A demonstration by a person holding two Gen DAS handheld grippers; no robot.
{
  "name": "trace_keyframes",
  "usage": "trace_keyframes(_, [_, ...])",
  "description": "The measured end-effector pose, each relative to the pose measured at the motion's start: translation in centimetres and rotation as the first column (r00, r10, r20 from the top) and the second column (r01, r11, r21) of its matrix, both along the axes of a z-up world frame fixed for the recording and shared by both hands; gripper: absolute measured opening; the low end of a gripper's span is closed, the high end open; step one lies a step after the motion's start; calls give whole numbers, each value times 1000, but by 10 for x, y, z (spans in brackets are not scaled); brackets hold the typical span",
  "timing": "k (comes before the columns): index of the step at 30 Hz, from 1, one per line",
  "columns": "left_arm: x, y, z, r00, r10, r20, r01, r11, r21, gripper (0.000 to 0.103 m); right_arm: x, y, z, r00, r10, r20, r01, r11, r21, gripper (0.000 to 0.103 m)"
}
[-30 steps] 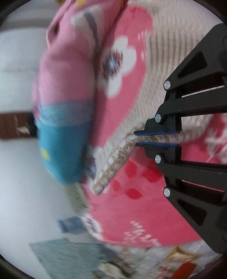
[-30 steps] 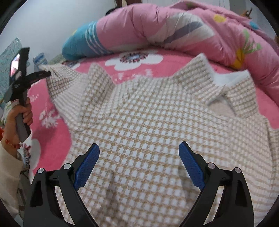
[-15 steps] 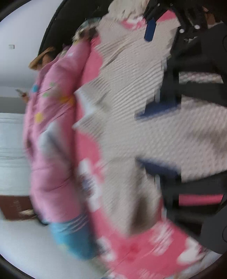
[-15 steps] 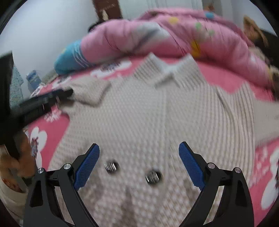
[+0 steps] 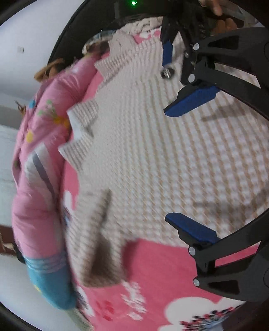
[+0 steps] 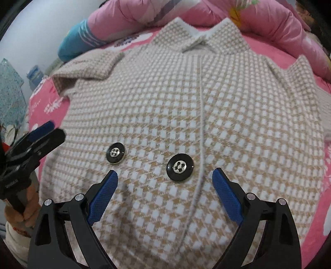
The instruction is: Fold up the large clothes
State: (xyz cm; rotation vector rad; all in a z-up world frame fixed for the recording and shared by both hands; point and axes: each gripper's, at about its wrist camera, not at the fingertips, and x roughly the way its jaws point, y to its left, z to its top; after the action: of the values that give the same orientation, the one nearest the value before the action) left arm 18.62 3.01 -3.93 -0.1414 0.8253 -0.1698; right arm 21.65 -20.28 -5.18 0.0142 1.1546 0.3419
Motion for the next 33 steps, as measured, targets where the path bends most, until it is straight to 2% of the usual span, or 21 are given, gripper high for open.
trace_keyframes(3, [1, 21, -15, 998, 52, -43, -54, 998, -27, 90, -2, 7, -8, 1000, 24, 8, -24, 999, -46, 97])
trace_keyframes(6, [0, 36, -20, 998, 50, -46, -54, 995, -80, 90, -4, 13, -12, 999, 48, 21, -46, 995, -91, 97])
trace_keyframes(12, [4, 38, -23, 999, 21, -44, -25, 995, -94, 94, -4, 4, -16, 997, 75, 7, -75, 996, -53, 97])
trace_keyframes(15, [5, 45, -13, 999, 31, -26, -34, 992, -122, 94, -1, 3, -7, 994, 101, -41, -104, 990, -97, 97])
trace_keyframes(17, [4, 55, -3, 998, 67, 10, -65, 992, -109, 94, 2, 5, 15, 996, 89, -13, -90, 991, -101, 97])
trace_keyframes(20, [20, 74, 12, 988, 144, 47, -139, 986, -94, 94, 15, 19, 62, 987, 126, 99, -126, 992, -9, 97])
trace_keyframes(22, [41, 87, 14, 976, 217, 9, -216, 974, -70, 94, 30, 32, 85, 978, 159, 138, -174, 979, 107, 97])
trace_keyframes(24, [62, 97, 12, 959, 282, -28, -283, 958, -43, 94, 57, 51, 97, 973, 187, 135, -216, 942, 258, 97])
trace_keyframes(25, [69, 100, 11, 955, 295, -35, -296, 955, -35, 94, 72, 62, 97, 973, 198, 122, -227, 922, 314, 97])
trace_keyframes(28, [89, 105, 2, 947, 312, -76, -314, 949, -18, 94, 112, 96, 83, 977, 205, 61, -212, 891, 401, 95])
trace_keyframes(30, [96, 105, -6, 941, 321, -105, -322, 947, 3, 94, 144, 121, 61, 980, 198, -24, -167, 881, 442, 89])
trace_keyframes(33, [96, 104, -16, 937, 323, -130, -324, 946, 18, 94, 176, 134, 26, 977, 164, -138, -83, 883, 462, 76])
